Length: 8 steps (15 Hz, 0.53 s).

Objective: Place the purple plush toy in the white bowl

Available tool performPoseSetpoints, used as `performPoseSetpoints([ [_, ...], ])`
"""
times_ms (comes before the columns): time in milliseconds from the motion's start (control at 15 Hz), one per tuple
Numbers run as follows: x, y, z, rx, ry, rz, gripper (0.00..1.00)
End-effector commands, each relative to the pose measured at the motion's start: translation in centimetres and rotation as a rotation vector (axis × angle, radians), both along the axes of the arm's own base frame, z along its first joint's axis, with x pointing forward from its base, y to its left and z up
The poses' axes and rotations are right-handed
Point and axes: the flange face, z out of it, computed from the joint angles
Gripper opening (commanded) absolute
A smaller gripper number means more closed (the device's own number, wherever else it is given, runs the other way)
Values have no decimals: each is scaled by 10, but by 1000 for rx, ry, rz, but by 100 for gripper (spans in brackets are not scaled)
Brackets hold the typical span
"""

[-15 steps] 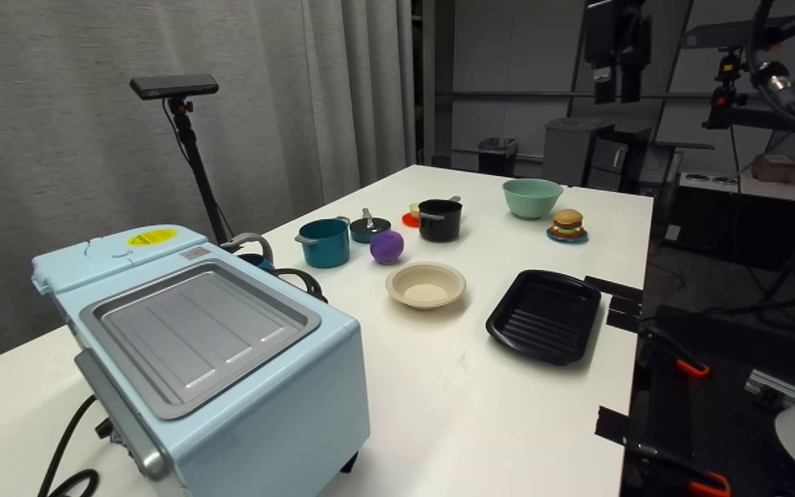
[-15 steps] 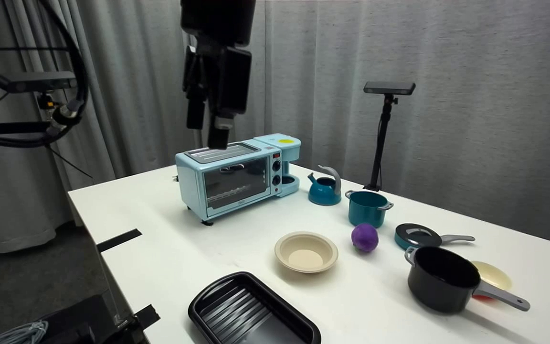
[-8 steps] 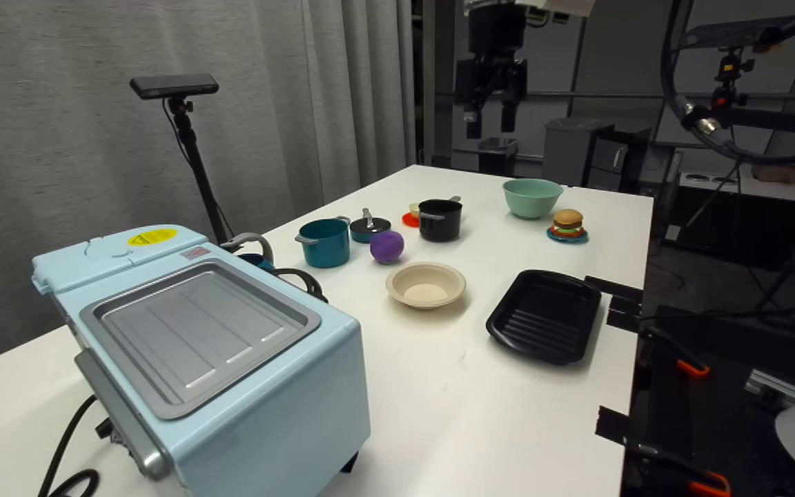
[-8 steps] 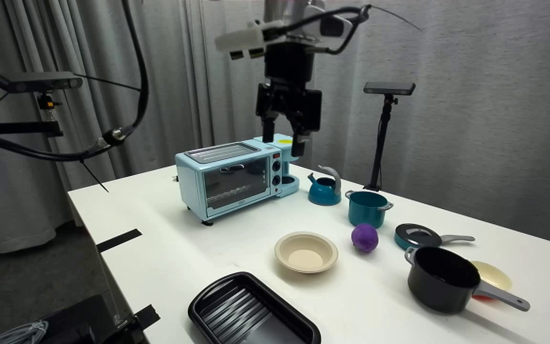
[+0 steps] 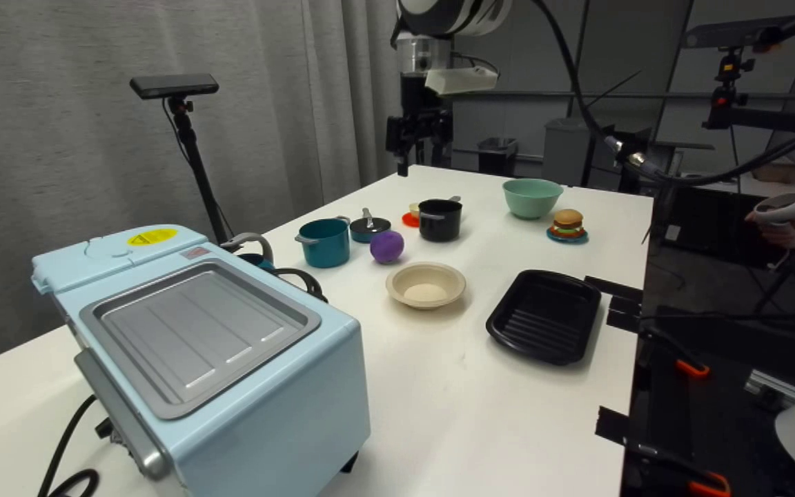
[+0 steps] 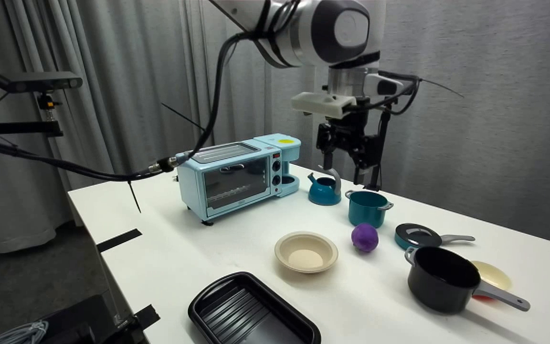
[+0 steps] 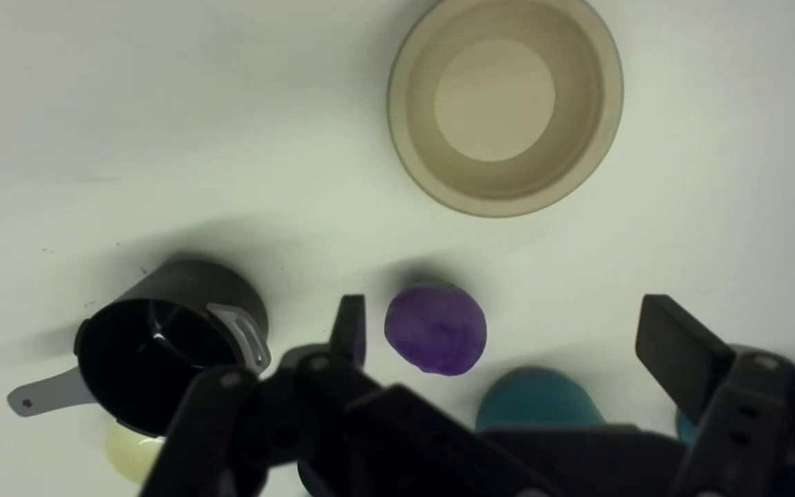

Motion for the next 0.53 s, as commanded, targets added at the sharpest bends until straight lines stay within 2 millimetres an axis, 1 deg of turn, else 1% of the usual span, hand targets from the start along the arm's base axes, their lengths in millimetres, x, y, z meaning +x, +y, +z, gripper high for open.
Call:
performPoseSetpoints([
  [0, 57, -16, -45, -14, -10, -38, 100],
  [200, 82, -20, -87, -20, 14, -53, 100],
  [333, 93, -22, -117, -35, 32, -50, 100],
  [467, 102, -26, -142, -50, 47, -49, 100],
])
